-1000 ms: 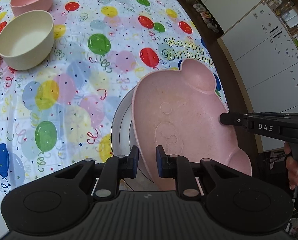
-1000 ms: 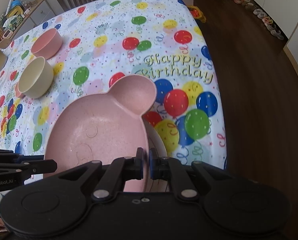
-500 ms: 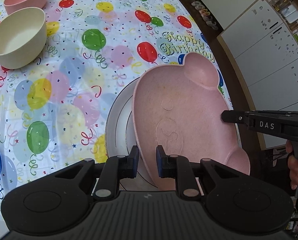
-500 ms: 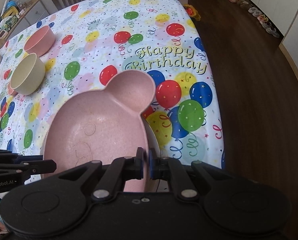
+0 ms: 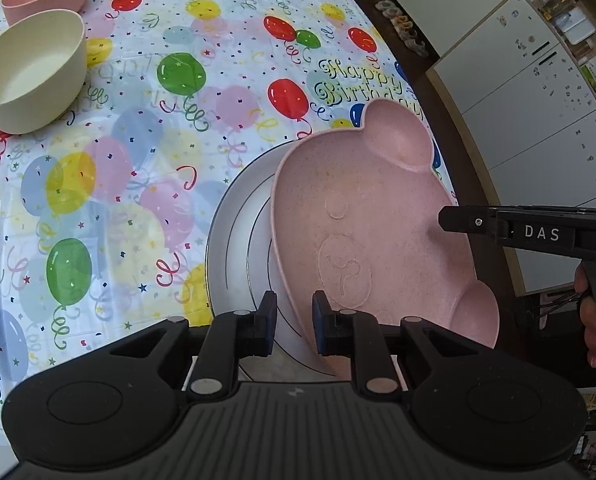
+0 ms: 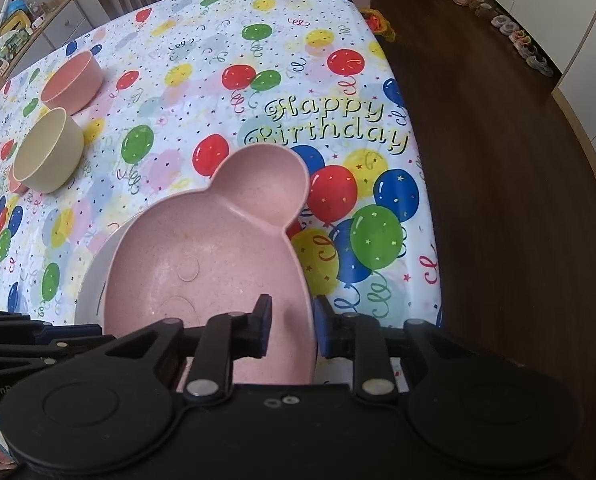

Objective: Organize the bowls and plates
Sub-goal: 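Lower the pink bear plate onto the white plates and open both grippers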

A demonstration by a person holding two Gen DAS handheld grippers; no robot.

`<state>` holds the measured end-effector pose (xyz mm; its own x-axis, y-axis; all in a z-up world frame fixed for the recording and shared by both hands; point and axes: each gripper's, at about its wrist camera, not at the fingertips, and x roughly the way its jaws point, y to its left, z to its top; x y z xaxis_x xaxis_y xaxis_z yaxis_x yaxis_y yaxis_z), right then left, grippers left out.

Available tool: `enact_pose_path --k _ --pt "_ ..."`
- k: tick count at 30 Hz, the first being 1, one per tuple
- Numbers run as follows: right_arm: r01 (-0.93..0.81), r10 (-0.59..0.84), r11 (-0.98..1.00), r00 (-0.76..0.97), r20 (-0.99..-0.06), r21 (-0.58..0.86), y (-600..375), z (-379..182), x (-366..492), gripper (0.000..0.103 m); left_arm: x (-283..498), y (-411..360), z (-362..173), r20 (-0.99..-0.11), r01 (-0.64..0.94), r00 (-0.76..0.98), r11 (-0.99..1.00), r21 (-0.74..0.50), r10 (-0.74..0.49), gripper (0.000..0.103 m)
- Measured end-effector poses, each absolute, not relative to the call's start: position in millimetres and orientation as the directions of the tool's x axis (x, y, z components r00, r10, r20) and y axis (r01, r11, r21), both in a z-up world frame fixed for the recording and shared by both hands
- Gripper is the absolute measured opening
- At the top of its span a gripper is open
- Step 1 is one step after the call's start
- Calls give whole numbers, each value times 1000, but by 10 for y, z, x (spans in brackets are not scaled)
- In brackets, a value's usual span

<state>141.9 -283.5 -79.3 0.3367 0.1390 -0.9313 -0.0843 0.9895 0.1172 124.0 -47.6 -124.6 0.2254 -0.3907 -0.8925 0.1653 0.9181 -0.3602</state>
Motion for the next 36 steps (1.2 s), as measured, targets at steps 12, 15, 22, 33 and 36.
enact_pose_path --k 12,15,22,33,36 --pt "-188 203 973 417 -886 135 -2561 -436 1287 44 1108 -343 -847 -849 198 361 922 -334 -385 18" --pt "-222 223 966 444 -868 135 -2446 -338 1246 50 1051 -279 -688 -830 199 439 938 -283 -343 18" --pt "-303 274 945 518 -810 126 -2170 -78 1197 63 982 -3 -327 -763 158 577 956 -247 -292 21" --pt "-400 354 908 583 -731 121 -1671 181 1297 83 948 526 -14 -700 3 700 981 -196 -142 57" --pt "-422 367 900 596 -714 110 -1519 210 1350 91 986 653 26 -692 -38 715 982 -186 -103 64"
